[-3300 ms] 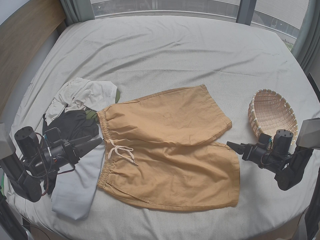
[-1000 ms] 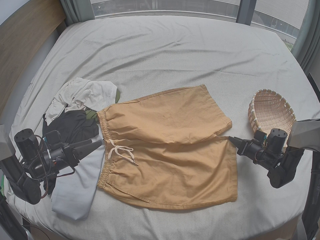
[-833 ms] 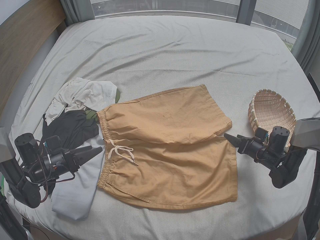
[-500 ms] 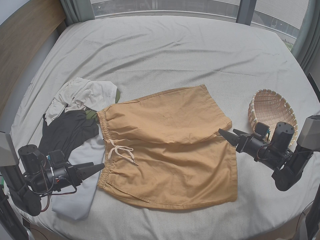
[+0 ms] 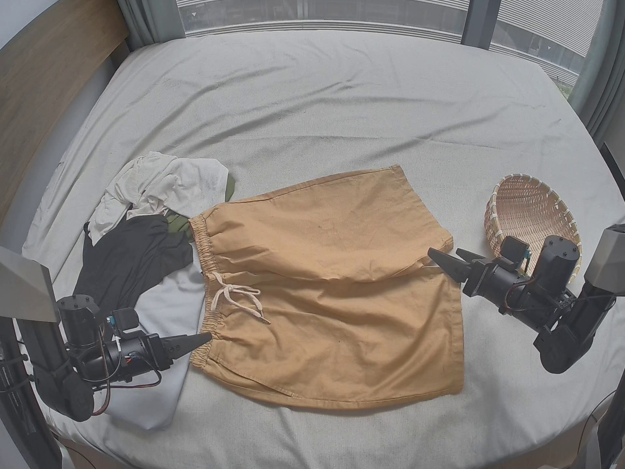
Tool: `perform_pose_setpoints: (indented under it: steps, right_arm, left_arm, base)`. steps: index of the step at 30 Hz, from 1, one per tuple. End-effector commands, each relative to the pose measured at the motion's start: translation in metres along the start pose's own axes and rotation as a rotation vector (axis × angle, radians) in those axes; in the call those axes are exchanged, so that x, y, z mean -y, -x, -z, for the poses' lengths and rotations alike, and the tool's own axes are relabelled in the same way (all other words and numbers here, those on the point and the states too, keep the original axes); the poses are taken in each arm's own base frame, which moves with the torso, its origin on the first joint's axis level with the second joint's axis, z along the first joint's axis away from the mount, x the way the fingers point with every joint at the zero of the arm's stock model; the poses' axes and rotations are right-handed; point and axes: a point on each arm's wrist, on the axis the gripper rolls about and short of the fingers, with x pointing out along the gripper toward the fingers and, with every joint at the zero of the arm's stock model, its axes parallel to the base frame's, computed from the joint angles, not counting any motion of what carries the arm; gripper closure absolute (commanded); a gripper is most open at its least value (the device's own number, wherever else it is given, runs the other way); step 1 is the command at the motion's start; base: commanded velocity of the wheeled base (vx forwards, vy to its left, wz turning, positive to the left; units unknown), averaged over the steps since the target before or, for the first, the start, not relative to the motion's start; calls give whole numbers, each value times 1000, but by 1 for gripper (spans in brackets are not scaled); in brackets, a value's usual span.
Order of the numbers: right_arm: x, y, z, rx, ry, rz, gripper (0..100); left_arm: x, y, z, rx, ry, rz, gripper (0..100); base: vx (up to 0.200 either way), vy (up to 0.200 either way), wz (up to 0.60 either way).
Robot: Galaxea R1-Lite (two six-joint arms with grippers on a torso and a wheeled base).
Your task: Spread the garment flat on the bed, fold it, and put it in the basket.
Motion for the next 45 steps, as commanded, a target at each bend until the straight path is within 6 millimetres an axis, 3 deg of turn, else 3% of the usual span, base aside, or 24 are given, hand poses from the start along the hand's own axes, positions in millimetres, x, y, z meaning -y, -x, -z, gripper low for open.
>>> perform_pose_setpoints:
  steps: [1,26,27,36,45]
  right_arm:
    - [0,1,-1,3,1,1,0]
    - [0,1,-1,5,1,2,0]
    - [0,1,-1,6,1,3,0]
    - [1,7,6,-31,-7,16,0]
    - [3,35,34,-174,-13,73,0]
  left_arm:
    - [-9,-4,8,-28,32,-20,0]
    - [-25,-14,26,-94,95,-70,0]
    - [-26,-14,27,-94,97,-71,100]
    - [-30,-18,27,-97,97,-69,100]
    - [-29,-20,25,-89,83,-61,100]
  base:
    - [0,0,0]
    - [0,0,0]
    - [0,0,0]
    - [0,0,0]
    - [0,0,0]
